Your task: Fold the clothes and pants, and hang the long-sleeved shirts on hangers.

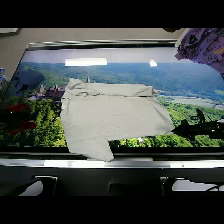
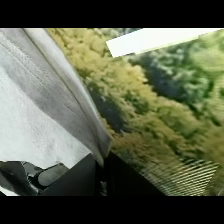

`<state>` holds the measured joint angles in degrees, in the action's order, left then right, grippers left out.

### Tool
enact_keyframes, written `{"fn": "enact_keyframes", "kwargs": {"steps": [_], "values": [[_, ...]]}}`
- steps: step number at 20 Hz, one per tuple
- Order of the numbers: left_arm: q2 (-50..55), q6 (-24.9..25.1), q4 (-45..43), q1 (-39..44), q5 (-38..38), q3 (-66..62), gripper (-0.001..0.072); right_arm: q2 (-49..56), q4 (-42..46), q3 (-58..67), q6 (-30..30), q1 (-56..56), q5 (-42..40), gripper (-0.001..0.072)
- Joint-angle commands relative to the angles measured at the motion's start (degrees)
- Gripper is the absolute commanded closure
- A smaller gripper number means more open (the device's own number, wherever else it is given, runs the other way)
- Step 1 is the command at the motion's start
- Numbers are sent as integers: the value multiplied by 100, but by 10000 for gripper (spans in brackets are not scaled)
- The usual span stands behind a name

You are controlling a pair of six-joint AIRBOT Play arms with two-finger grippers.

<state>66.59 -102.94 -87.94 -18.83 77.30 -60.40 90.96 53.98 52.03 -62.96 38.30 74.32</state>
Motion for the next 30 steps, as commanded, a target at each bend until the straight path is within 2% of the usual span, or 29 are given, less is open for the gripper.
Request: {"fn": "enact_keyframes", "kwargs": {"steps": [1,3,5,8,14,23,24,26,27,28,29,30], "values": [[-26,748,1235,-686,-286,739,31,4,28,-9,20,-4,-170,680],[-26,1751,2577,-1154,-514,1414,32,4,28,-9,17,-4,-164,680],[-26,2400,3202,-1259,-734,1941,31,4,28,-9,-13,-4,-114,679],[15,2723,3657,-1084,-994,2516,32,4,28,-9,-116,-4,-74,679],[66,2800,4223,-503,-1049,3018,32,4,33,-9,-131,-4,9,679],[509,2688,4253,337,-1086,3016,40,4,4,-9,-133,-4,17,679],[542,2686,4253,369,-1119,3016,99,4,4,-9,-133,-4,17,679],[597,2632,4253,420,-1128,3016,116,2,7,-9,-133,-4,26,679],[616,2625,4253,433,-1088,3016,224,0,7,-9,-133,-4,26,679],[643,2621,4251,439,-1060,3018,278,-2,4,-9,-133,-4,26,679],[658,2610,4253,439,-1051,3016,301,-2,7,-9,-133,-4,22,679],[678,2583,4251,439,-1040,3016,470,-2,7,-9,-133,-4,17,679]]}}
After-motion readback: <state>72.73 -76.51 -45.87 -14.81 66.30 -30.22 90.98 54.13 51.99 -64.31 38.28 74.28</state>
